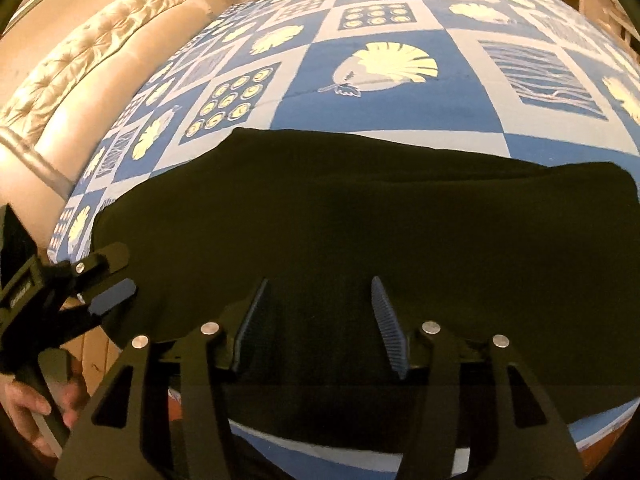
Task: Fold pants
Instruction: 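Grasp the folded pants edge with the left gripper while the right gripper releases and withdraws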
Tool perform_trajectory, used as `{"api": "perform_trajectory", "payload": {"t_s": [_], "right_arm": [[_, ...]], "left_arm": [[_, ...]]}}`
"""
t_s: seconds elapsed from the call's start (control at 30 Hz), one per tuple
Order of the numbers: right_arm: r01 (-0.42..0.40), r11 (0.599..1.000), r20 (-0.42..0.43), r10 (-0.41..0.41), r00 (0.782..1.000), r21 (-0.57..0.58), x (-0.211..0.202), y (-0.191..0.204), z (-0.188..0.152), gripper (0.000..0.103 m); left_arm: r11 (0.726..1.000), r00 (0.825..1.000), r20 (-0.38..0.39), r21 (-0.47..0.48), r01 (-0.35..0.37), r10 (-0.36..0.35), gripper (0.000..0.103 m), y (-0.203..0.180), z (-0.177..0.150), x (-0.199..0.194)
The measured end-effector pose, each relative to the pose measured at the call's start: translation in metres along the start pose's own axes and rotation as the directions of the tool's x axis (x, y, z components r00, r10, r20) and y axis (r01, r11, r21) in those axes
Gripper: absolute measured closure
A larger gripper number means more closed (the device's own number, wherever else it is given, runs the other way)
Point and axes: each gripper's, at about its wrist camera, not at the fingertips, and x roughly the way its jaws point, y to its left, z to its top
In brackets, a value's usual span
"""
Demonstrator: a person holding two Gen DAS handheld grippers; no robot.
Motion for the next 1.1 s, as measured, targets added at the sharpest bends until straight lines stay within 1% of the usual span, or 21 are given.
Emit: {"api": "perform_trajectory", "payload": {"t_s": [0.07,0.13,0.17,0.2,0.27,0.33,0.5,0.57,0.63,0.7,0.73,0.8,0.83,0.9,0.97,1.03,1.1], "right_arm": [[-0.036,0.999,0.028,0.036,0.999,0.004,-0.010,0.002,-0.005,0.050],[-0.070,0.997,0.073,0.070,0.995,0.007,-0.026,0.002,-0.014,0.043],[-0.081,0.997,0.103,0.080,0.992,0.008,-0.036,0.001,-0.021,0.037],[-0.087,0.996,0.118,0.085,0.989,0.011,-0.042,0.000,-0.028,0.035],[-0.107,0.994,0.141,0.104,0.985,0.013,-0.053,-0.004,-0.044,0.035],[-0.113,0.993,0.155,0.107,0.982,0.031,-0.059,-0.012,-0.058,0.035],[-0.126,0.988,0.168,0.110,0.980,0.087,-0.057,-0.035,-0.087,0.035],[-0.160,0.980,0.164,0.139,0.977,0.120,-0.052,-0.044,-0.095,0.034],[-0.200,0.969,0.190,0.172,0.967,0.144,-0.056,-0.052,-0.098,0.034],[-0.214,0.964,0.207,0.179,0.962,0.157,-0.058,-0.056,-0.100,0.034],[-0.219,0.963,0.212,0.184,0.960,0.159,-0.059,-0.056,-0.100,0.034],[-0.233,0.958,0.216,0.195,0.957,0.167,-0.059,-0.058,-0.100,0.034],[-0.235,0.957,0.217,0.196,0.956,0.169,-0.059,-0.058,-0.101,0.034],[-0.238,0.956,0.214,0.199,0.956,0.174,-0.057,-0.058,-0.100,0.034],[-0.237,0.956,0.213,0.198,0.957,0.175,-0.057,-0.058,-0.100,0.033],[-0.232,0.956,0.204,0.195,0.959,0.177,-0.055,-0.058,-0.100,0.033],[-0.230,0.957,0.198,0.195,0.961,0.177,-0.054,-0.057,-0.100,0.030]], "left_arm": [[1.000,1.000,0.009,0.008,-0.004,0.004,0.017,-0.001,-0.001,-0.001],[1.000,1.000,0.028,0.024,-0.005,0.005,0.017,-0.002,-0.001,-0.006],[1.000,0.999,0.034,0.030,-0.003,0.002,0.017,-0.003,0.000,-0.007],[0.999,0.999,0.037,0.033,0.002,-0.003,0.017,-0.003,0.000,-0.009],[0.999,0.999,0.042,0.032,0.022,-0.023,0.017,-0.001,0.001,-0.013],[0.998,0.997,0.046,0.020,0.055,-0.056,0.017,0.002,0.004,-0.018],[0.994,0.992,0.073,0.040,0.097,-0.100,0.017,0.010,0.012,-0.039],[0.990,0.988,0.074,0.040,0.133,-0.136,0.017,0.022,0.019,-0.053],[0.984,0.982,0.067,0.025,0.175,-0.176,0.017,0.042,0.027,-0.069],[0.978,0.975,0.069,-0.007,0.210,-0.209,0.017,0.072,0.036,-0.086],[0.977,0.975,0.075,-0.019,0.213,-0.211,0.017,0.084,0.038,-0.092],[0.977,0.975,0.102,-0.054,0.204,-0.198,0.017,0.113,0.044,-0.105],[0.978,0.977,0.118,-0.087,0.191,-0.180,0.017,0.136,0.050,-0.112],[0.977,0.981,0.123,-0.133,0.169,-0.153,0.017,0.162,0.057,-0.117],[0.967,0.982,0.123,-0.192,0.166,-0.144,0.017,0.192,0.066,-0.117],[0.960,0.984,0.108,-0.229,0.162,-0.140,0.017,0.210,0.074,-0.111],[0.963,0.987,0.084,-0.221,0.152,-0.136,0.017,0.218,0.081,-0.103]]}}
